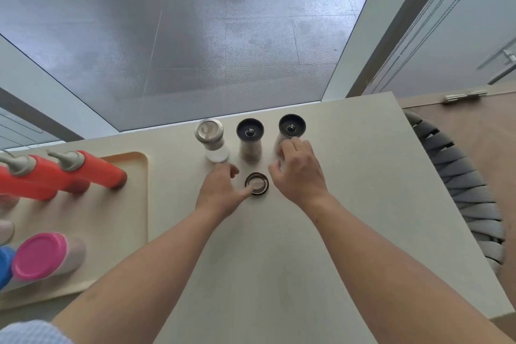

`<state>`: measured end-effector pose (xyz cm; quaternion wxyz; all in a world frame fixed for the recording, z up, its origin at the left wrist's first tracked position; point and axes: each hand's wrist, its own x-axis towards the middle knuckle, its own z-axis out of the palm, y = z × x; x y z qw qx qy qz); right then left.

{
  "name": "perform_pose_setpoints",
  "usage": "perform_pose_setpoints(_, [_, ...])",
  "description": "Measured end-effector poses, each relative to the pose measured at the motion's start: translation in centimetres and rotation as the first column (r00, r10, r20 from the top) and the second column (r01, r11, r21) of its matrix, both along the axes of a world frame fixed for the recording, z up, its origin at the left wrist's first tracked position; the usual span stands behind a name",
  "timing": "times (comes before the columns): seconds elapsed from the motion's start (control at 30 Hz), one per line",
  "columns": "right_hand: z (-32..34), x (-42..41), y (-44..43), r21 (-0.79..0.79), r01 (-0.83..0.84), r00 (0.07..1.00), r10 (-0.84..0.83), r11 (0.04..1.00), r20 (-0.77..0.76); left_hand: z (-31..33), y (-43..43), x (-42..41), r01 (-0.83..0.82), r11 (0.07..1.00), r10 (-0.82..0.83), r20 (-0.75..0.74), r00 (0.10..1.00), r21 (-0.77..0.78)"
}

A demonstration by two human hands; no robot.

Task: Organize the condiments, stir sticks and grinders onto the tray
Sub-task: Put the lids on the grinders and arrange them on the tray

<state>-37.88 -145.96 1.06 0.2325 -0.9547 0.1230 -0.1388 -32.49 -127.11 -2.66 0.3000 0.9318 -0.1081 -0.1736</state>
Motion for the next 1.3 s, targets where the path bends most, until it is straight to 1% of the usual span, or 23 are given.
perform_pose_setpoints(0.07, [-0.9,-1.2,-0.8,0.019,0.025,0.995,-0.023,1.0,-0.101,-0.2,-1.4,-0.6,0.087,0.995,-0.088,0.029,0.996,0.042])
perform_pose_setpoints(0.13, [-1.7,-1.9,-1.4,0.022,0.034,0.974,-0.028,0.999,-0.225,-0.4,-2.6,-1.0,0.138,0.985,-0.145,0.057,0.988,0.1])
perform_pose_setpoints(0.2, [-2.2,-2.3,-1.9,-0.008,0.009,0.931,-0.011,1.0,-0.365,-0.6,-3.5,-1.2,0.171,0.974,-0.186,0.09,0.978,0.15])
perform_pose_setpoints(0.27, [-2.9,-2.5,-2.2,-0.039,-0.035,0.883,0.012,0.999,-0.469,-0.9,-4.2,-1.3,0.2,0.958,-0.225,0.11,0.968,0.204])
perform_pose_setpoints(0.37, [-4.0,-2.6,-2.6,-0.065,-0.068,0.843,0.023,0.996,-0.537,-1.6,-4.8,-1.3,0.216,0.936,-0.251,0.095,0.963,0.277])
perform_pose_setpoints(0.43, [-4.6,-2.6,-2.8,-0.089,-0.095,0.836,0.031,0.992,-0.548,-2.1,-5.0,-1.3,0.214,0.932,-0.25,0.09,0.964,0.294])
perform_pose_setpoints(0.53, [-5.1,-2.5,-2.8,-0.079,-0.118,0.84,0.057,0.99,-0.539,-2.5,-5.0,-1.1,0.222,0.926,-0.262,0.099,0.96,0.304])
perform_pose_setpoints(0.63, [-5.0,-2.6,-3.0,-0.032,-0.104,0.86,0.074,0.994,-0.504,-2.3,-5.0,-1.5,0.229,0.937,-0.266,0.113,0.957,0.265])
perform_pose_setpoints(0.77, [-3.7,-2.6,-3.1,0.021,-0.086,0.914,0.087,0.996,-0.395,-0.9,-4.9,-2.3,0.251,0.95,-0.294,0.267,0.918,0.185])
perform_pose_setpoints(0.87, [-2.1,-2.5,-3.3,0.06,-0.074,0.948,0.089,0.995,-0.306,0.7,-5.1,-2.4,0.265,0.959,-0.284,0.366,0.886,0.103])
perform_pose_setpoints(1.07, [2.0,-1.3,-4.4,0.104,-0.077,0.989,0.089,0.992,-0.119,5.4,-5.7,-0.8,0.265,0.964,-0.23,0.477,0.848,-0.006])
perform_pose_setpoints(1.17, [3.8,-0.4,-4.7,0.127,-0.081,0.995,0.088,0.989,-0.047,7.7,-5.9,0.6,0.265,0.964,-0.21,0.505,0.837,-0.039])
perform_pose_setpoints(1.3, [5.6,1.0,-4.9,0.138,-0.092,0.996,0.09,0.986,0.018,9.9,-6.1,2.0,0.219,0.972,-0.143,0.529,0.836,-0.084])
